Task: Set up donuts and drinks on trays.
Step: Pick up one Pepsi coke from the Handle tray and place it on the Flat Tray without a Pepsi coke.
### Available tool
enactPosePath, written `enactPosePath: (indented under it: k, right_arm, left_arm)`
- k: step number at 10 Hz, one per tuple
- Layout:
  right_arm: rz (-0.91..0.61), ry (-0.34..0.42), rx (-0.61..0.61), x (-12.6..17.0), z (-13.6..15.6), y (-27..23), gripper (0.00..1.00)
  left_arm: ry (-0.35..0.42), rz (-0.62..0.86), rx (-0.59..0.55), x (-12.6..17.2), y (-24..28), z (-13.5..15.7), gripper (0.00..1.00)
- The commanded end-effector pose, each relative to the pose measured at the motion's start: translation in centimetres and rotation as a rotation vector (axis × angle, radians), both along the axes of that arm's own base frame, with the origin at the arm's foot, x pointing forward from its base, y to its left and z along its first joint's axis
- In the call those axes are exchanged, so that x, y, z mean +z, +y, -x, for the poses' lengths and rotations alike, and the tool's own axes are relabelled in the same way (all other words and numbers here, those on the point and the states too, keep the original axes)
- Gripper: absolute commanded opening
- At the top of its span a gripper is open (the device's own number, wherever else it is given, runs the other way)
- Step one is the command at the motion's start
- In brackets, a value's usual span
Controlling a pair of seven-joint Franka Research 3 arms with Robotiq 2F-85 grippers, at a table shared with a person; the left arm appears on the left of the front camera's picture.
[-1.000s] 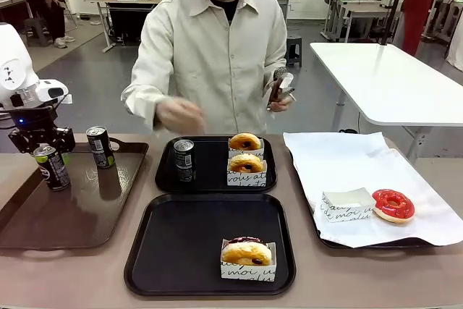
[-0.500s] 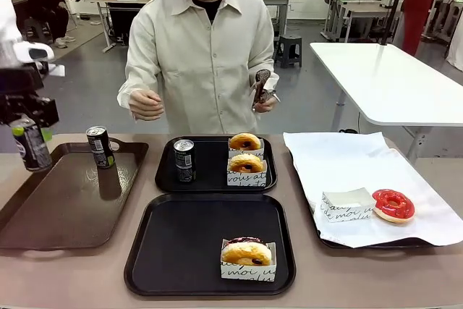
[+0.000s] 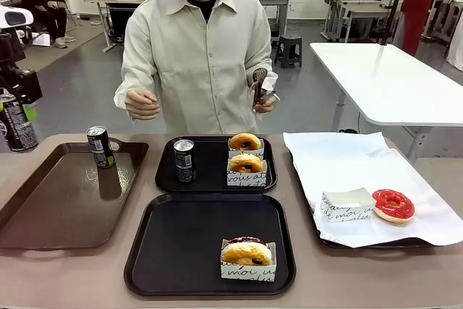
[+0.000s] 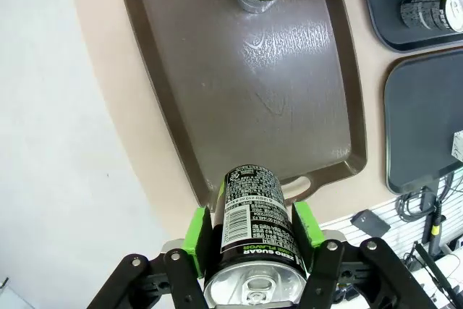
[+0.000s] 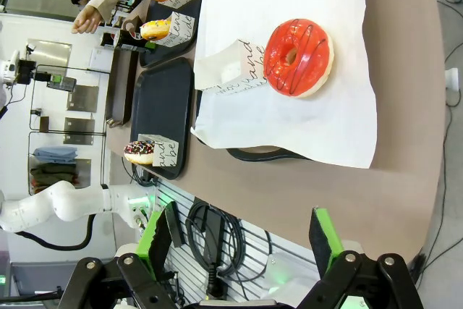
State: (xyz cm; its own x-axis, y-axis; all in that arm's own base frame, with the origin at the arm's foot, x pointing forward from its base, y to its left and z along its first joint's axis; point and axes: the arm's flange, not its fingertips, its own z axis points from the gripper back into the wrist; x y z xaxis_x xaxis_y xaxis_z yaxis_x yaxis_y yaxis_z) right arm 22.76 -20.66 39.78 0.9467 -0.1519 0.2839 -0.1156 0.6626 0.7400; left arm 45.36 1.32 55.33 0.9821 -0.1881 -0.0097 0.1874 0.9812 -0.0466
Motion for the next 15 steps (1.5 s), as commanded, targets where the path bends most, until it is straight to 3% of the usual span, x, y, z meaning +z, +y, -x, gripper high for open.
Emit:
enactPosePath:
  k: [1,4,5,7,10,13,15]
  right_arm:
    - [-0.023,-0.028,0.000,-0.1,-0.2,0.0,1.00]
    - [-0.023,-0.028,0.000,-0.1,-0.2,0.0,1.00]
    - [-0.023,-0.028,0.000,-0.1,-0.2,0.0,1.00]
    - [-0.023,-0.028,0.000,-0.1,-0.2,0.0,1.00]
    - [-0.023,-0.028,0.000,-0.1,-0.2,0.0,1.00]
    - [-0.023,-0.028,0.000,-0.1,-0.2,0.0,1.00]
    - [-0.023,-0.028,0.000,-0.1,-0.2,0.0,1.00]
  left_arm:
    - [0.010,-0.001,-0.003,-0.4,-0.1,-0.2,0.32]
    - [0.010,-0.001,-0.003,-0.4,-0.1,-0.2,0.32]
    - [0.018,0.000,-0.001,-0.8,0.0,-0.2,0.58]
    - [0.011,0.080,-0.076,-0.4,-4.1,1.8,0.58]
    - [0.013,-0.001,-0.291,-0.2,-12.4,6.2,0.58]
    - [0.046,-0.086,-0.466,-2.0,-18.2,10.0,0.58]
    - [0.016,-0.083,-0.442,-2.0,-18.1,10.8,0.58]
